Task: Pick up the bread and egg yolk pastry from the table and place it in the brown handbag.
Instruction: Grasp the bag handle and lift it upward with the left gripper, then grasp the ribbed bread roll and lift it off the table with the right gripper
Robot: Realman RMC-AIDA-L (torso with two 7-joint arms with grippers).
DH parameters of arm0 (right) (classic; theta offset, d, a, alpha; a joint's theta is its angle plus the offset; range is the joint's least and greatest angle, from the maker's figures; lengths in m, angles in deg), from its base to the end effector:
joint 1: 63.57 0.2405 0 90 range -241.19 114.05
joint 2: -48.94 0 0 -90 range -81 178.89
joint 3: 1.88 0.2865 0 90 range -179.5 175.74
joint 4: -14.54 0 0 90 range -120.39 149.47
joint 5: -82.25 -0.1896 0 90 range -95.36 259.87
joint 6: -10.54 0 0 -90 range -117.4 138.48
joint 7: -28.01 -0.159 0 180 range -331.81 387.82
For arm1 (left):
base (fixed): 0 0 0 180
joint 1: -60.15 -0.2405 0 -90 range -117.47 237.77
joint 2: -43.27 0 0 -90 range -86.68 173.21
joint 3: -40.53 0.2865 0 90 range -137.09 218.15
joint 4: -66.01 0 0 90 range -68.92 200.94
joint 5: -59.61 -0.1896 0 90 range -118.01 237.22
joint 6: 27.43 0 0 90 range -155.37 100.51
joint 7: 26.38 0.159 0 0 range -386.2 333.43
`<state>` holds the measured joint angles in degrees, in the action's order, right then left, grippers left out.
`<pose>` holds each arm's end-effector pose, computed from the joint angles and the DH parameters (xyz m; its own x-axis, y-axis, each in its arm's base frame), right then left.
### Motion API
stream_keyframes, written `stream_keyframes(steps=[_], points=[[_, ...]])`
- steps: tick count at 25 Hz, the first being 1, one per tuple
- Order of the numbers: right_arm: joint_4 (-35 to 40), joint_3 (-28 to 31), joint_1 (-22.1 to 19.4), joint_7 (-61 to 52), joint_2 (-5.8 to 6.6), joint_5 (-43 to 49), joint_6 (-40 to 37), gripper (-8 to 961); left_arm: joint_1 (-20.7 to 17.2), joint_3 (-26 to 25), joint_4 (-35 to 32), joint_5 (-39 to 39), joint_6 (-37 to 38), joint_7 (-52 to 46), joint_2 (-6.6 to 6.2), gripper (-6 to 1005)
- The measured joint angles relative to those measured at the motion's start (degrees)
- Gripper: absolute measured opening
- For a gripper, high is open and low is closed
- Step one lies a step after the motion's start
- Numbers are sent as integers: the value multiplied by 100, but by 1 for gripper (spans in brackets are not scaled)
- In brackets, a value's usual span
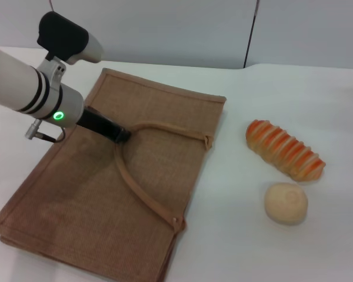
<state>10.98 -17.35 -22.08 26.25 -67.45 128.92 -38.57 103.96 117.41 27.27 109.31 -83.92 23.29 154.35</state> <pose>0.3380 0.4343 0.0150 0.7426 -0.1127 -0.6601 -0.6572 0.0671 -0.7508 -0.2676 0.4325 -0.0289 0.7471 0.6637 0.0368 0.5918 -0.6388 -0.4916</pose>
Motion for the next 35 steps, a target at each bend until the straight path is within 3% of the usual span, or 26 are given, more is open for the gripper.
stream_keyframes(steps=[4, 9, 16, 23, 29, 35], points=[[2, 7, -2, 1, 0, 0, 16, 861, -13, -68, -100, -3, -4, -85, -45, 118], [-5, -1, -35, 33, 2, 23, -8, 861, -141, -76, -762, -179, -170, -142, -71, 117], [-27, -50, -48, 57, -1, 63, -22, 860, -317, -410, -2582, -937, -1012, -421, 33, 116], [-303, -74, -91, 378, -5, 202, -225, 860, -280, -1030, -4330, -1037, -1981, -490, 162, 115], [-541, -79, -98, -267, 24, 1282, -615, 860, -197, -1276, -5121, -1036, -2527, -617, 124, 114], [-357, -83, -84, -1753, 73, 3327, -773, 861, -98, -1333, -5602, -1048, -2969, -754, 30, 113]])
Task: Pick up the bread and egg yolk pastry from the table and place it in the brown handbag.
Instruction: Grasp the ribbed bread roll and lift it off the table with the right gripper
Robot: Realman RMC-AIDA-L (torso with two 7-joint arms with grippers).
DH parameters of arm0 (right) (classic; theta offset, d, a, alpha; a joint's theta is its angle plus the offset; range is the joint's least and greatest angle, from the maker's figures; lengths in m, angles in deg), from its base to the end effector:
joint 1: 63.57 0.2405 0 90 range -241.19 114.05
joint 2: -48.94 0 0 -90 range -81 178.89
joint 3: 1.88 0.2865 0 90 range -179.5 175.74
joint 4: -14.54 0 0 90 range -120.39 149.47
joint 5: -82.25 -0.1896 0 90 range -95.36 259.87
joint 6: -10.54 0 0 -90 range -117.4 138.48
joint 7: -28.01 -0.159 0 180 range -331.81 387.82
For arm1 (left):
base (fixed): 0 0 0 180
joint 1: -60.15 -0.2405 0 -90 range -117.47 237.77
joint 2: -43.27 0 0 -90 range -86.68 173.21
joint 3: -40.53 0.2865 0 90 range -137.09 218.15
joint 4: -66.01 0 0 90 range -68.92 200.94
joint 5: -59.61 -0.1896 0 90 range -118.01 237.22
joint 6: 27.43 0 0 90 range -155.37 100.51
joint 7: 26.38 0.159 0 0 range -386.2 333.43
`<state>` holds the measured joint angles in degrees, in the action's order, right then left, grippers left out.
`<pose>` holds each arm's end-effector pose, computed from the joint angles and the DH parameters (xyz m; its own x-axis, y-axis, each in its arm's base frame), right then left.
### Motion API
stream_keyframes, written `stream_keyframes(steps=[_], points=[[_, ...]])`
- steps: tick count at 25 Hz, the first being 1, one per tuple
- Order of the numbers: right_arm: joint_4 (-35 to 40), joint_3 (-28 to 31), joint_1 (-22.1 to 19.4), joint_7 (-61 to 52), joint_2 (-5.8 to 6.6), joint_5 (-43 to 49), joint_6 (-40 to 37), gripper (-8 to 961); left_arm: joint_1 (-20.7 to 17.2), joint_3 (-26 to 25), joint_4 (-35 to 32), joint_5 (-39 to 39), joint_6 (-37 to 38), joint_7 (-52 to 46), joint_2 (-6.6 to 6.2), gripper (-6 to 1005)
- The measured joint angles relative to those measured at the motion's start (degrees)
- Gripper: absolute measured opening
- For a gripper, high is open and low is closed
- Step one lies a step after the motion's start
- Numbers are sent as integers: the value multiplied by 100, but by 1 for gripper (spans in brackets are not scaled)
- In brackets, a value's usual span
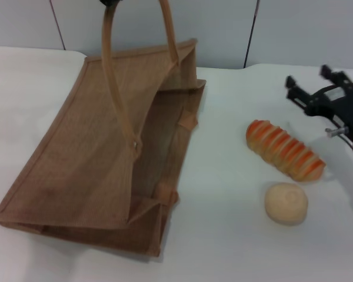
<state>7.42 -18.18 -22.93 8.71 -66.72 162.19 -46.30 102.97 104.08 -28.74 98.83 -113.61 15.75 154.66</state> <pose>0.2901 0.4107 -0.0465 0.7566 -0.1093 -0.6447 -0.6234 -0.4182 -0.6607 -0.1110 0.4197 0.1007 0.9636 0.2571 0.0732 0.2406 -0.7150 -0.6565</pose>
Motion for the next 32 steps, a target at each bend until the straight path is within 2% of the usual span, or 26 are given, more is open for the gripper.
stream_keyframes(steps=[2, 3, 4, 9, 17, 25, 32], points=[[240, -21, -36, -608, 9, 566, -133, 861, 53, -1, -90, -1, -112, -58, -35, 113], [568, -83, -81, -1202, 8, 1131, -212, 861, 96, -3, -140, 0, -184, -93, -59, 113], [568, -83, -81, -1202, 8, 1131, -212, 861, 132, -2, -170, 0, -252, -116, -73, 113], [1318, -203, -140, -2363, -12, 2348, -292, 860, 298, -5, -231, -9, -449, -160, -91, 114], [2424, -279, -166, -4001, -32, 4173, -699, 858, 330, -10, -282, -36, -477, -190, -160, 114], [3272, -284, -96, -5087, -51, 5386, -1381, 857, 435, -6, -286, -272, -539, -197, -168, 114], [3845, -458, -92, -5575, -73, 5578, -2040, 856, 510, -5, -254, -303, -593, -195, -178, 112]])
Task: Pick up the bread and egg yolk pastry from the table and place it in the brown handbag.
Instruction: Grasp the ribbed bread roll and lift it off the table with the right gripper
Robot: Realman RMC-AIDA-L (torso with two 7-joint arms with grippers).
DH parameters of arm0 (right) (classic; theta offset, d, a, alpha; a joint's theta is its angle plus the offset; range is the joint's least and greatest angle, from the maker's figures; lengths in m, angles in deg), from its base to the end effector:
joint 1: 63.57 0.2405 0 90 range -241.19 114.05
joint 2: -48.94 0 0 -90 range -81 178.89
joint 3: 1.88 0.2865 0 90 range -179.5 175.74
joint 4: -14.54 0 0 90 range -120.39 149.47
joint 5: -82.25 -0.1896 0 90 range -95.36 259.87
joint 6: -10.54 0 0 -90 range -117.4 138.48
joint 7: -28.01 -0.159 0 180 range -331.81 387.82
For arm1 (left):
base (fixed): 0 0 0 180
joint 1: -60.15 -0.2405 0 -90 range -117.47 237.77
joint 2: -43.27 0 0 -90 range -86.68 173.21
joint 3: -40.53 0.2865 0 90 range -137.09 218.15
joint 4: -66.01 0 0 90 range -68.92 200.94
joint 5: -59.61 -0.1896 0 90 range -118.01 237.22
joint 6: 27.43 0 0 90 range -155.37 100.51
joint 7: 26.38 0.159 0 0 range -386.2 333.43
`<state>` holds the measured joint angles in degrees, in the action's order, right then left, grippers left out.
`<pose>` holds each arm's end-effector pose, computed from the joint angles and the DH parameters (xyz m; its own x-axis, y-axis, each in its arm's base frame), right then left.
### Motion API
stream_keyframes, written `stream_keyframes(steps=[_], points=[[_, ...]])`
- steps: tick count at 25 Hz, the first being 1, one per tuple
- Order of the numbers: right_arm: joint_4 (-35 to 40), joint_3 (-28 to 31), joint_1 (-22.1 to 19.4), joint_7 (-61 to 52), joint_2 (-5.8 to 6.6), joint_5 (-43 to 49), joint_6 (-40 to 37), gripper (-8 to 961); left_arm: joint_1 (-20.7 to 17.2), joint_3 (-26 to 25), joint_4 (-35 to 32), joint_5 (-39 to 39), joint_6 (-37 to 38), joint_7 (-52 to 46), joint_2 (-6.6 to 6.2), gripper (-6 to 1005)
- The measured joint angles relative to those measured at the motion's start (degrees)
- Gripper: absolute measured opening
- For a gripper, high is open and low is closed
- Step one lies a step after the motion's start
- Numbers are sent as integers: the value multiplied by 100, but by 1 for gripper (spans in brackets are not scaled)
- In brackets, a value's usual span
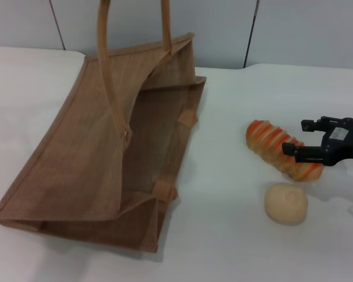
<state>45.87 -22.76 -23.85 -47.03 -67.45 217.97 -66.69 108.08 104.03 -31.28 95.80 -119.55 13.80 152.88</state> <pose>0.2936 0.3857 -0.0140 0.8635 -0.3613 -0.3519 -0.4805 -0.8015 -0.3560 -0.0845 0.4212 0.1138 0.9730 0.2307 -0.0021 0.1693 -0.7203 -0.6727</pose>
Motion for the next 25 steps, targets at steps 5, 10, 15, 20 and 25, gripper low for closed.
stream_keyframes(steps=[5, 10, 15, 20, 25], points=[[69, -427, 1, -263, -7, 11, 15, 856, 20, -3, 16, -77, 10, 19, -2, 111], [75, -554, 19, -312, -6, 15, 102, 856, 38, 0, 23, -166, 48, 21, 10, 110], [-8, -661, 27, -389, -12, 17, 422, 854, 72, 27, 26, -166, 64, 54, 42, 110], [-71, -851, 39, -490, -21, 18, 613, 854, 105, 13, 26, -166, 69, 57, 50, 111], [-170, -995, 102, -533, -23, 14, 689, 854, 126, 13, 34, -166, 78, 59, 56, 111]])
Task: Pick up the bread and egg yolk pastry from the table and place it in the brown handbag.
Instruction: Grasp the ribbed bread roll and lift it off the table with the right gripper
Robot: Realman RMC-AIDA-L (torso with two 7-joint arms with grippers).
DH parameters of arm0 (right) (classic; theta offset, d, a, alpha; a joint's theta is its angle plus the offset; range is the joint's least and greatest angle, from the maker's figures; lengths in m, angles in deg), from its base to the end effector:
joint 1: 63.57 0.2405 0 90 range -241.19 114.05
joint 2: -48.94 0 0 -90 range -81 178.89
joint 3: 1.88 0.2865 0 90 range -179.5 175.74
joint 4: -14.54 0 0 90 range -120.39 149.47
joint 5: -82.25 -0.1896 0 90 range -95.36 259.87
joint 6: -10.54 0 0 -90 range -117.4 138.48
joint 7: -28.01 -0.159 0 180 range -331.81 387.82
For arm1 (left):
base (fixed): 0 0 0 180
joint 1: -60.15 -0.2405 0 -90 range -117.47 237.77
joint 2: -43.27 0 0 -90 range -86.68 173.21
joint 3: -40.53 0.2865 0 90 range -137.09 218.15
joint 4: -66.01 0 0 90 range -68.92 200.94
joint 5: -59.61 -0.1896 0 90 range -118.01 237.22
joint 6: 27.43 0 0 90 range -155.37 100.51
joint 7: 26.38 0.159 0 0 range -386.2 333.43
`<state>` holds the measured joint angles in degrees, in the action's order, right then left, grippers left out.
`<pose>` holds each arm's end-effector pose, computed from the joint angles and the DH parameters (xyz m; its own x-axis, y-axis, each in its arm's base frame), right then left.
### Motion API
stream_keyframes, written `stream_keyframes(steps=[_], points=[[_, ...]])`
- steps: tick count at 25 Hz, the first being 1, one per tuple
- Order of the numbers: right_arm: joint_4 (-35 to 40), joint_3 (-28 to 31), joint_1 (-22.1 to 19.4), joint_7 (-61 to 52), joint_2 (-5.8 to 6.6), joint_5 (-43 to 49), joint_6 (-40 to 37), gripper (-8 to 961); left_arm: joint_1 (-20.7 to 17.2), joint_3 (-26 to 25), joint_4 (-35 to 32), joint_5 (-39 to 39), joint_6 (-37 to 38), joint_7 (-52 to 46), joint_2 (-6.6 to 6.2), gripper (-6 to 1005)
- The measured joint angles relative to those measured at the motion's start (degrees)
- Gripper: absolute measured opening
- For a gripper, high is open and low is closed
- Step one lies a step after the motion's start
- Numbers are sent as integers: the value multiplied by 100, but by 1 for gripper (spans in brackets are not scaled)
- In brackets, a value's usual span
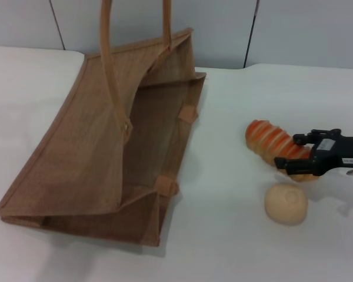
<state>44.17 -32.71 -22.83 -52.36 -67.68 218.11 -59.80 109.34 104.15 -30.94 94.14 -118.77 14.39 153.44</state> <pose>0.2955 0.3908 -0.0336 0.8783 -0.4170 -0.2338 -0.4765 -0.8036 -0.3567 -0.0774 0.4256 0.1124 0.9772 0.2122 -0.0120 0.1463 -0.7128 -0.6860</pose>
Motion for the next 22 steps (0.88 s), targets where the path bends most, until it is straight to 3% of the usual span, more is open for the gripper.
stream_keyframes(steps=[22], points=[[-37, -93, 59, -122, 0, -13, 179, 854, 23, 46, 159, 0, 74, 33, -24, 110]])
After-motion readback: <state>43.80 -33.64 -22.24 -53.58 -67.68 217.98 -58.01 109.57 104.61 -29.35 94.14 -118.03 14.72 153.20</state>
